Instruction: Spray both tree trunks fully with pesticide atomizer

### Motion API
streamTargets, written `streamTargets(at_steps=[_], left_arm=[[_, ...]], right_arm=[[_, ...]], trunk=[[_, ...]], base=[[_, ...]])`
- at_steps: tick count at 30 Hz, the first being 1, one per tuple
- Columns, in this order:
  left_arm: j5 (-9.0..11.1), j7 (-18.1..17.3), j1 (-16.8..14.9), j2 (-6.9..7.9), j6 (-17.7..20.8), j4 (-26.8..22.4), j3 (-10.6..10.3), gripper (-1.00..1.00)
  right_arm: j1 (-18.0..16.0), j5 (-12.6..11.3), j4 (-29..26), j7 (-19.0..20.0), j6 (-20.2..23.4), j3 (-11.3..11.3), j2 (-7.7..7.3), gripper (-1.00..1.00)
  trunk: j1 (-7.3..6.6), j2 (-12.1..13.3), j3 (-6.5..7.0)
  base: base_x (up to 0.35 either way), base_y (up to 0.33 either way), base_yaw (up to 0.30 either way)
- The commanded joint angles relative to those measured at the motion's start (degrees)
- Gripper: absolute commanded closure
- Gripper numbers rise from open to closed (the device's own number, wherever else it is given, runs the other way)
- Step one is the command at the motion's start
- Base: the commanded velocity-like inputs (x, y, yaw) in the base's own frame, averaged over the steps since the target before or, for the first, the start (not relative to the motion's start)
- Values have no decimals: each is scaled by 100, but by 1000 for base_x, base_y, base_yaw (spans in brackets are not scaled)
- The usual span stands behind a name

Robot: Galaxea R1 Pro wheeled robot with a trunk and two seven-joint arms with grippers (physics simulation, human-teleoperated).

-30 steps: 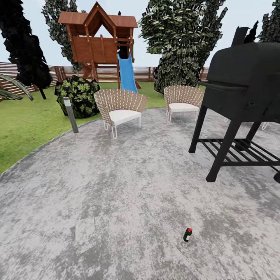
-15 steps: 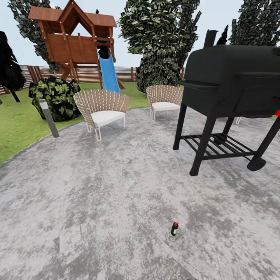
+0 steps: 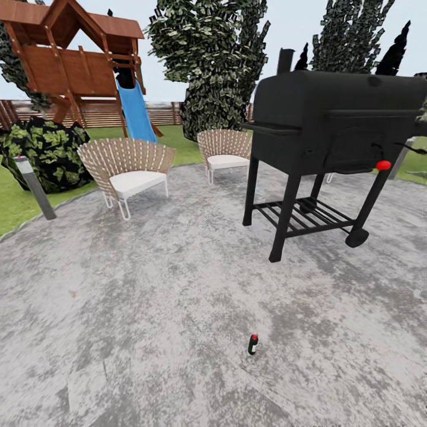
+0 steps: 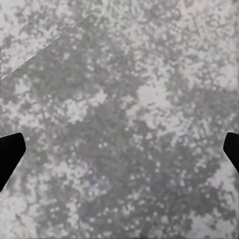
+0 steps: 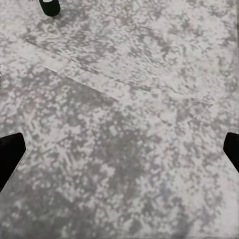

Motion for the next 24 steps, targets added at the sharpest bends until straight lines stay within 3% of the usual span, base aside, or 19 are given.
streamTargets(at_steps=[1, 24], left_arm=[[39, -4, -1, 0, -17, 3, 2, -100], [38, -4, -1, 5, -17, 8, 3, -100]], right_arm=[[-6, -15, 3, -2, -18, -1, 0, -100], [-5, -15, 3, 7, -18, -1, 0, -100]], trunk=[[0, -2, -5], [0, -2, -5]], base=[[127, 281, -286], [171, 267, -286]])
